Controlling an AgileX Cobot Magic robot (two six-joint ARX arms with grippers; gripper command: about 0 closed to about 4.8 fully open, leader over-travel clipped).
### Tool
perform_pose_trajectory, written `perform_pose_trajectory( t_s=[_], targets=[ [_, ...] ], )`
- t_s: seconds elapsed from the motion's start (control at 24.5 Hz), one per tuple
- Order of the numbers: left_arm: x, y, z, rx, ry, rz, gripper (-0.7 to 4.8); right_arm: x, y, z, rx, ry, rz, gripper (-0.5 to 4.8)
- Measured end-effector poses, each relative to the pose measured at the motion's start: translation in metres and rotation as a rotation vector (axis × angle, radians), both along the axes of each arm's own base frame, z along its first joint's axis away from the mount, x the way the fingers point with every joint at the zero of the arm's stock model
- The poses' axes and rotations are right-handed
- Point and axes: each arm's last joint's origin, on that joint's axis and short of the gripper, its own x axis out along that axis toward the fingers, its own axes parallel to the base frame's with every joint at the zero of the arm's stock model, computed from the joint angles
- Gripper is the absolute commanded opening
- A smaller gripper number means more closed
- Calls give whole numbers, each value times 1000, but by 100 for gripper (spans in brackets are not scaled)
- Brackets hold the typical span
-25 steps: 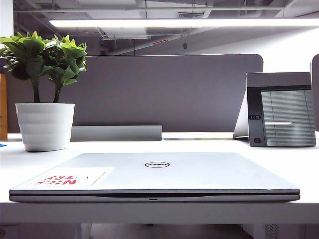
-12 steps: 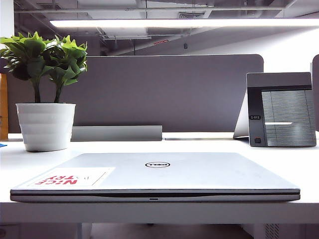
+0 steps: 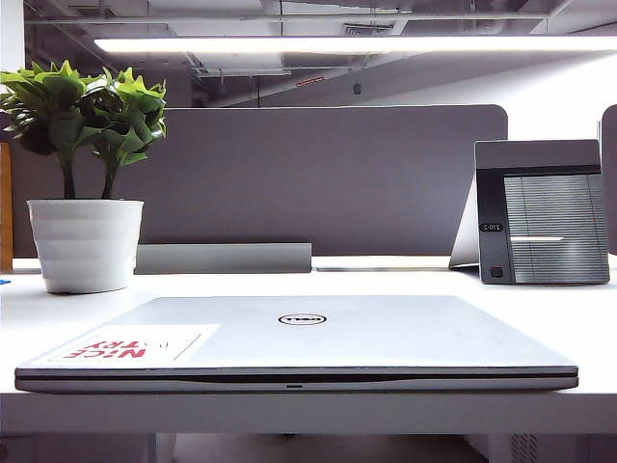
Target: Close the laptop lid.
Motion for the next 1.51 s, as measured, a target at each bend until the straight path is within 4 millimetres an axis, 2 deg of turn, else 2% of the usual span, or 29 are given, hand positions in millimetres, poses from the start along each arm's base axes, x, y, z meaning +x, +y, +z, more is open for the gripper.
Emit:
perform_pose_trajectory(
  t_s=[0.45,1.39,1.51],
  targets=[
    [0,0,-2,-60,32,-3,-5,0,0,0,0,0,0,-5],
    [0,0,-1,-59,30,8,-5,0,0,0,2,1,-1,-5],
    [0,1,-2,-10,20,6,-5,0,0,0,2,1,-1,-5]
  ],
)
